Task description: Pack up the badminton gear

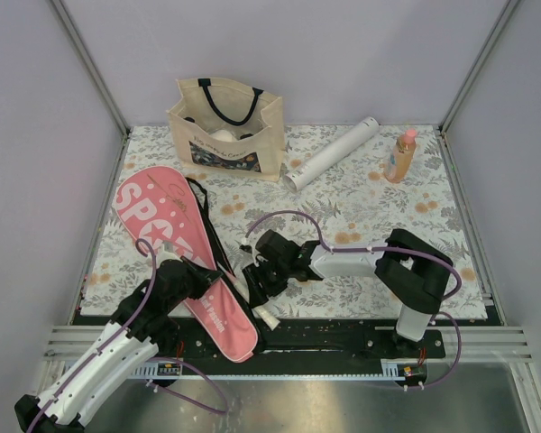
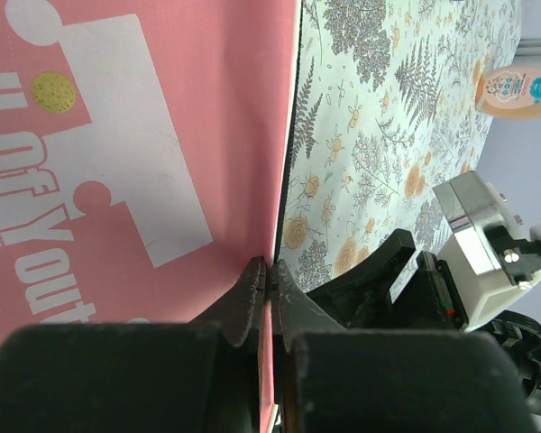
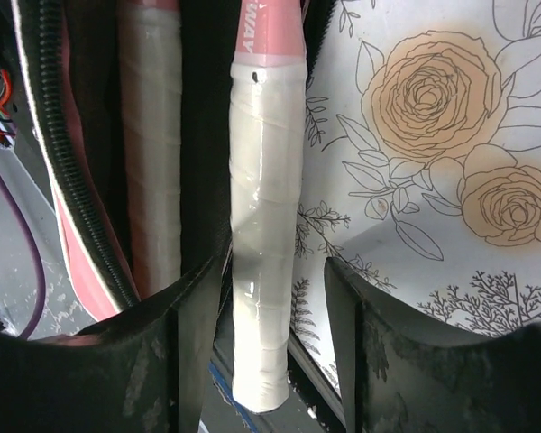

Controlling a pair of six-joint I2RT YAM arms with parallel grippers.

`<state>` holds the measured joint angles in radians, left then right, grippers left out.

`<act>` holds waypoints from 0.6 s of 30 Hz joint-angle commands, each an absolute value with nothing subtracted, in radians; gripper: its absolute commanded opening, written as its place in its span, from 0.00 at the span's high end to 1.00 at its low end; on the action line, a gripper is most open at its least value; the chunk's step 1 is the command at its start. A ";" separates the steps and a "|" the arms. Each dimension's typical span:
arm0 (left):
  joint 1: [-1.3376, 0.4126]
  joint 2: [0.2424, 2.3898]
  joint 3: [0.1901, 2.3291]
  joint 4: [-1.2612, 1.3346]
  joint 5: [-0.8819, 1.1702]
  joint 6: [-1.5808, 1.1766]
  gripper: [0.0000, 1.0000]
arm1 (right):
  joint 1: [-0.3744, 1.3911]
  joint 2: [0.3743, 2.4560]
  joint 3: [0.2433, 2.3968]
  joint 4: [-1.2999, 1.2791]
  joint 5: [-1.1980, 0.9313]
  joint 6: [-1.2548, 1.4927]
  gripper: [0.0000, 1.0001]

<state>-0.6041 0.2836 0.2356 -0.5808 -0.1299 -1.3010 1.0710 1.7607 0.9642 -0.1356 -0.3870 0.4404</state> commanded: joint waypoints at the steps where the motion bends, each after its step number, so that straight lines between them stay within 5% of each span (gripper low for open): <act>1: -0.606 0.284 0.245 -0.506 -0.143 -1.312 1.00 | 1.083 1.786 0.985 -0.098 -0.374 0.454 0.44; 7: -0.606 0.291 0.238 -0.497 -0.140 -1.313 1.00 | 1.085 1.737 0.973 -0.049 -0.367 0.520 0.84; 18: -0.606 0.293 0.215 -0.443 -0.092 -1.379 1.00 | 1.143 1.779 0.907 0.351 -0.224 0.848 0.89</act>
